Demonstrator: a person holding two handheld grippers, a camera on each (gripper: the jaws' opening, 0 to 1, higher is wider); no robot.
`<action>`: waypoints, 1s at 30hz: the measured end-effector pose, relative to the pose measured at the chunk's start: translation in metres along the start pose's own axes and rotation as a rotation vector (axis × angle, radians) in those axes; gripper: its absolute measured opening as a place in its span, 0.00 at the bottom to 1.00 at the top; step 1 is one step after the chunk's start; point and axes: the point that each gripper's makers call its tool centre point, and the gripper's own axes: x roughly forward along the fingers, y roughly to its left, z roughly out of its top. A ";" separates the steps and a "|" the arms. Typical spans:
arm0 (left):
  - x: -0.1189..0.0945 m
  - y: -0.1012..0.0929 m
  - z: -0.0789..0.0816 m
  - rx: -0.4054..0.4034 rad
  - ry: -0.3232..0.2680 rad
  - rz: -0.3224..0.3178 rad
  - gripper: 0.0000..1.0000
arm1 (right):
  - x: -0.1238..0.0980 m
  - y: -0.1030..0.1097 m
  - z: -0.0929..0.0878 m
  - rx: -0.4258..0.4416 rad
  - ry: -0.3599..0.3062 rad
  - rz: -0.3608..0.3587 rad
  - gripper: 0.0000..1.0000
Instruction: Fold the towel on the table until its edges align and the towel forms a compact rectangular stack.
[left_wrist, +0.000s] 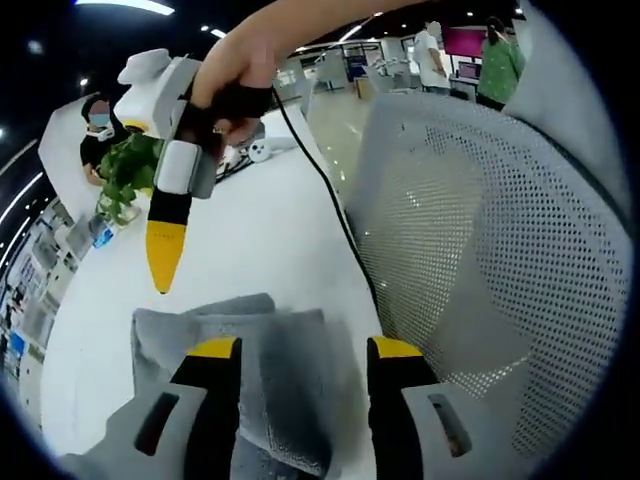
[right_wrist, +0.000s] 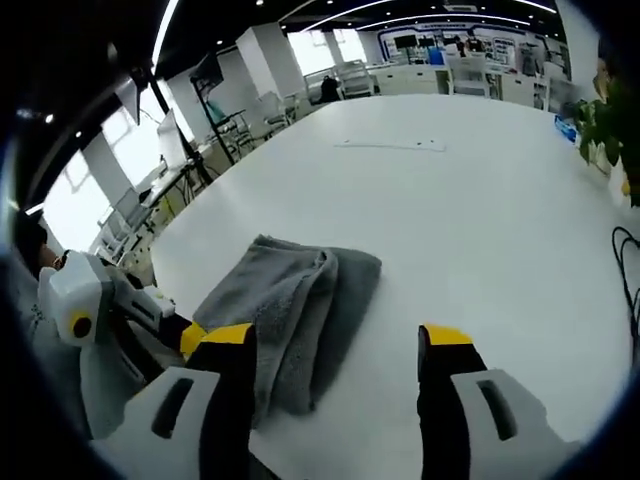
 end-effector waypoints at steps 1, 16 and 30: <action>0.002 -0.002 -0.004 0.003 0.021 -0.007 0.50 | -0.002 -0.002 -0.003 0.005 -0.004 -0.011 0.68; 0.025 -0.008 -0.017 -0.019 0.066 -0.008 0.33 | -0.008 0.001 -0.020 0.046 0.001 -0.004 0.70; 0.035 -0.002 -0.027 -0.026 0.094 0.034 0.09 | -0.009 0.004 -0.030 0.078 0.005 0.012 0.66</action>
